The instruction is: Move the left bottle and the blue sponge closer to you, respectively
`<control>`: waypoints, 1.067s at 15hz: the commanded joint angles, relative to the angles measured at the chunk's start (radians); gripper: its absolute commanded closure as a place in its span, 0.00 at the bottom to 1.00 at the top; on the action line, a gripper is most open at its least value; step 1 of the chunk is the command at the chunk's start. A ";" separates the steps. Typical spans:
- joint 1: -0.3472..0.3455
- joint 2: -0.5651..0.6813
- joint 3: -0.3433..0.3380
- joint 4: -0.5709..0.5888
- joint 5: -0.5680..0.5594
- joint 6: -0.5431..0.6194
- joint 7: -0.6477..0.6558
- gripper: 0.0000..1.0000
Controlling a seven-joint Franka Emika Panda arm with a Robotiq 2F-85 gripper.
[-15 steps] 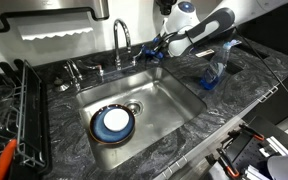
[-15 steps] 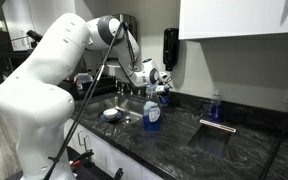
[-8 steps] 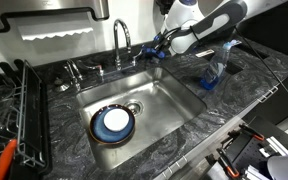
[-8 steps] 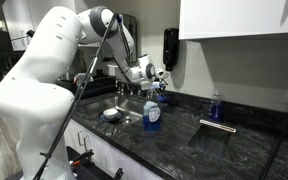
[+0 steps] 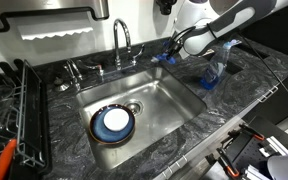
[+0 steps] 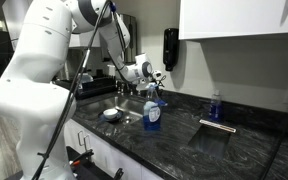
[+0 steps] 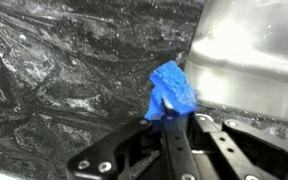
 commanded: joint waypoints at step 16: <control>-0.102 -0.318 0.036 -0.439 -0.286 -0.006 0.281 0.51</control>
